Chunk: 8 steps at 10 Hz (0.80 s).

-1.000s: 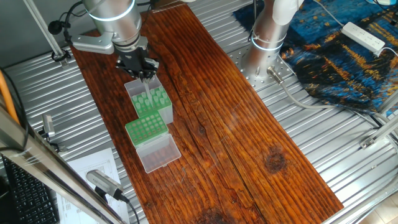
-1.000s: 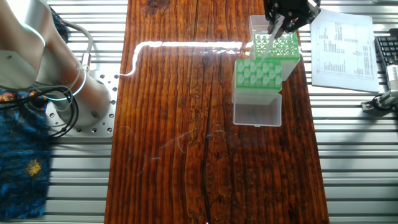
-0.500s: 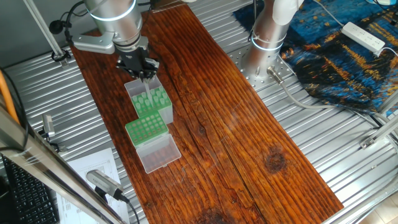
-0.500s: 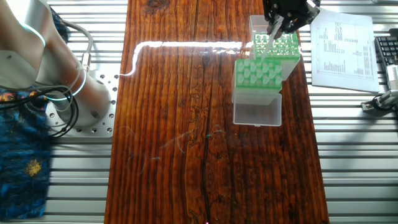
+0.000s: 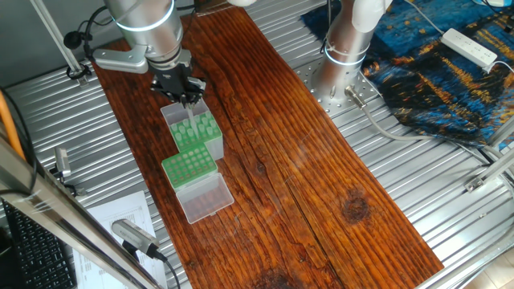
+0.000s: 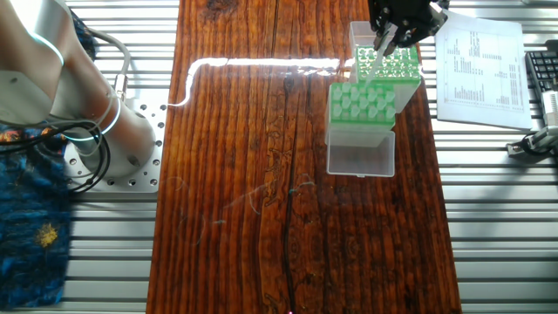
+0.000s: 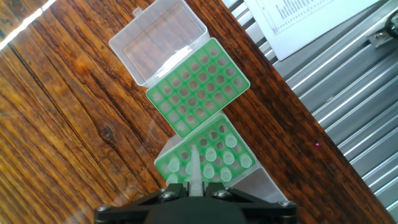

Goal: Transfer all large pipette tips from one holder to another

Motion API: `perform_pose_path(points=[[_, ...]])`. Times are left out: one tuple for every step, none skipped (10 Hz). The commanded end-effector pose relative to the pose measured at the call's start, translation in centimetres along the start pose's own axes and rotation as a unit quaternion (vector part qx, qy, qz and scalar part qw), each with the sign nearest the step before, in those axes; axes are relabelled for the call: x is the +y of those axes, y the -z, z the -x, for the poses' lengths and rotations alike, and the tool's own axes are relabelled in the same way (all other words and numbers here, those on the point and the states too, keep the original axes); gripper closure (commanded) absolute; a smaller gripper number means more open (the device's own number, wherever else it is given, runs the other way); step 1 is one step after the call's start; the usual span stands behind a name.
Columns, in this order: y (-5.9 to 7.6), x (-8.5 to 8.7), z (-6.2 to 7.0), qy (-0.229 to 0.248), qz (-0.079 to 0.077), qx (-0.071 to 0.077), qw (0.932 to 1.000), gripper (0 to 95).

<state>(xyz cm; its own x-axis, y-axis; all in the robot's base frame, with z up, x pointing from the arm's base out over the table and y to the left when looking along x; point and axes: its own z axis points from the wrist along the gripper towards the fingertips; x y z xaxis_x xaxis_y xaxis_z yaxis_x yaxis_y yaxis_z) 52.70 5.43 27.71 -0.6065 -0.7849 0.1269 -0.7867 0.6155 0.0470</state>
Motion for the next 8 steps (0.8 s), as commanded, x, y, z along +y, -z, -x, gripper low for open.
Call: perform_pose_path(points=[[-0.82,0.11,0.18,0.000,-0.002,-0.002,1.0000,95.0],[-1.00,0.11,0.27,0.003,-0.002,-0.001,1.0000,95.0],[-1.13,0.05,0.32,0.006,-0.002,-0.001,1.0000,95.0],[-1.26,0.02,0.30,0.013,-0.003,0.000,0.9999,95.0],[-1.35,0.08,0.22,0.014,-0.003,0.001,0.9999,95.0],[-1.39,0.08,0.20,0.016,-0.004,0.001,0.9999,76.0],[-1.46,0.06,0.17,0.018,-0.004,0.001,0.9998,76.0],[-1.51,0.08,0.14,0.019,-0.003,0.001,0.9998,76.0]])
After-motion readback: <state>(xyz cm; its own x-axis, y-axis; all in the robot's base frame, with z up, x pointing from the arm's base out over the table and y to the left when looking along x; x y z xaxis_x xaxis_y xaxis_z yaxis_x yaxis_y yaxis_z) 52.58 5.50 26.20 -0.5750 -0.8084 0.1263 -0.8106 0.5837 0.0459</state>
